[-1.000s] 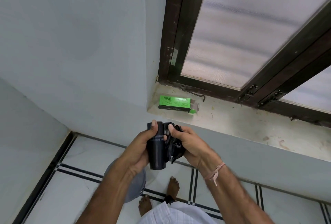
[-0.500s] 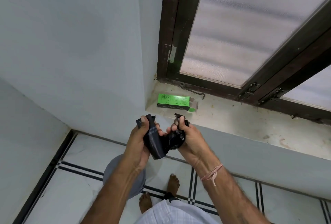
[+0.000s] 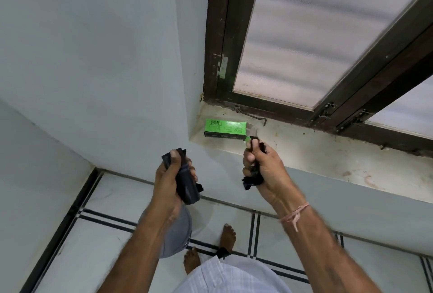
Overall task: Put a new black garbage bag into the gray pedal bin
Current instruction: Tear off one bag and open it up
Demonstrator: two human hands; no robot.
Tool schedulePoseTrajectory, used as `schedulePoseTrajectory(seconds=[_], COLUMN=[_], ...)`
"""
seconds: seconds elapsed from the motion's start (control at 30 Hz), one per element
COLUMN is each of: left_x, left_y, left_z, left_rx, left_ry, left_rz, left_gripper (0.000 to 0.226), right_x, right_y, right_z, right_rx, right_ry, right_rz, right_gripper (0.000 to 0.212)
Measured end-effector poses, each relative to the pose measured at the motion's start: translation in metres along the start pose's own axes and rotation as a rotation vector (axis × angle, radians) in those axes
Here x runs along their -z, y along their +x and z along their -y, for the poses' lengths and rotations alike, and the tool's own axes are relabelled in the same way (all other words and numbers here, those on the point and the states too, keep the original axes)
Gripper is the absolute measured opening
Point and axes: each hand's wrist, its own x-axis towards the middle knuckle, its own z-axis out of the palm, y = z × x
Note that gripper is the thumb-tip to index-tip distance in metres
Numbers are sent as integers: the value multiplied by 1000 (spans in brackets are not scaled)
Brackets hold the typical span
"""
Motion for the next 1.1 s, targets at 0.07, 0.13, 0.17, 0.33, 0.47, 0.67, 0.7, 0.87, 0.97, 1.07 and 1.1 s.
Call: schedulePoseTrajectory(seconds=[0.07, 0.13, 0.17, 0.33, 0.47, 0.67, 0.7, 0.87, 0.97, 1.07, 1.1], left_x=[-5, -13, -14, -24, -41, -62, -67, -103, -103, -98, -96], left_y=[-1, -3, -4, -6, -5, 10, 14, 38, 74, 116, 127], left_z=[3, 7, 8, 2, 6, 28, 30, 37, 43, 52, 56], left_rx=[23, 84, 120, 163, 130, -3, -8, -65, -328, -449, -418], left_ry=[9, -24, -59, -250, -286, -175, -168, 338, 933, 1433, 1532], left_rz=[20, 60, 71, 109, 116, 111, 94, 47, -110, -101, -73], left_gripper=[48, 53, 54, 41, 40, 28, 26, 34, 51, 81, 86], right_x=[-4, -15, -19, -17, -8, 17, 22, 61, 91, 117, 122], right_y=[-5, -12, -14, -28, -36, -18, -12, 24, 46, 70, 76], right_z=[-4, -16, -22, -29, -26, -21, -19, 3, 21, 35, 37], right_rx=[-23, -63, -69, 68, 57, 69, 70, 116, 132, 134, 132], right_ry=[-181, -265, -268, -552, -528, -271, -249, -176, -136, -141, -150], right_rz=[63, 101, 99, 135, 193, 128, 138, 38, -75, -122, -131], right_gripper=[31, 44, 47, 33, 40, 23, 23, 18, 17, 16, 16])
